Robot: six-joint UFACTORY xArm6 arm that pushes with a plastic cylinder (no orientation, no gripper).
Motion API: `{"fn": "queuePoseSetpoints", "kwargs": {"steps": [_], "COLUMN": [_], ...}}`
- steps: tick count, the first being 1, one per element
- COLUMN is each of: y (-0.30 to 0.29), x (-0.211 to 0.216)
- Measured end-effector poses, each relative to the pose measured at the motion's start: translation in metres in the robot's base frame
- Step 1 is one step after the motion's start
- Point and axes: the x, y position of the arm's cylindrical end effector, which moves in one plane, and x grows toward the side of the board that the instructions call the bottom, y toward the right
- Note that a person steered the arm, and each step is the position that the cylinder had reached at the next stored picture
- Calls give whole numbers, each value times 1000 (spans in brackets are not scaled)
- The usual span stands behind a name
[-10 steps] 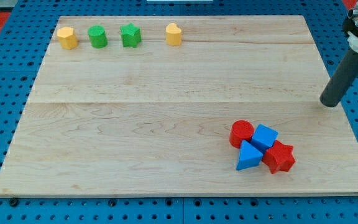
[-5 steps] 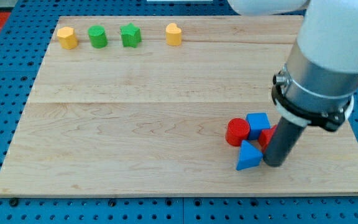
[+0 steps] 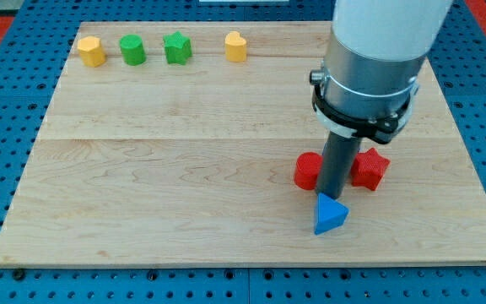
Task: Move the cube towards the heart
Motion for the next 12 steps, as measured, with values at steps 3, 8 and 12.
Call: {"fn": "queuePoseSetpoints", "kwargs": {"steps": [3,8,12], "y": [0,26,6], "x": [25,1,-62]}}
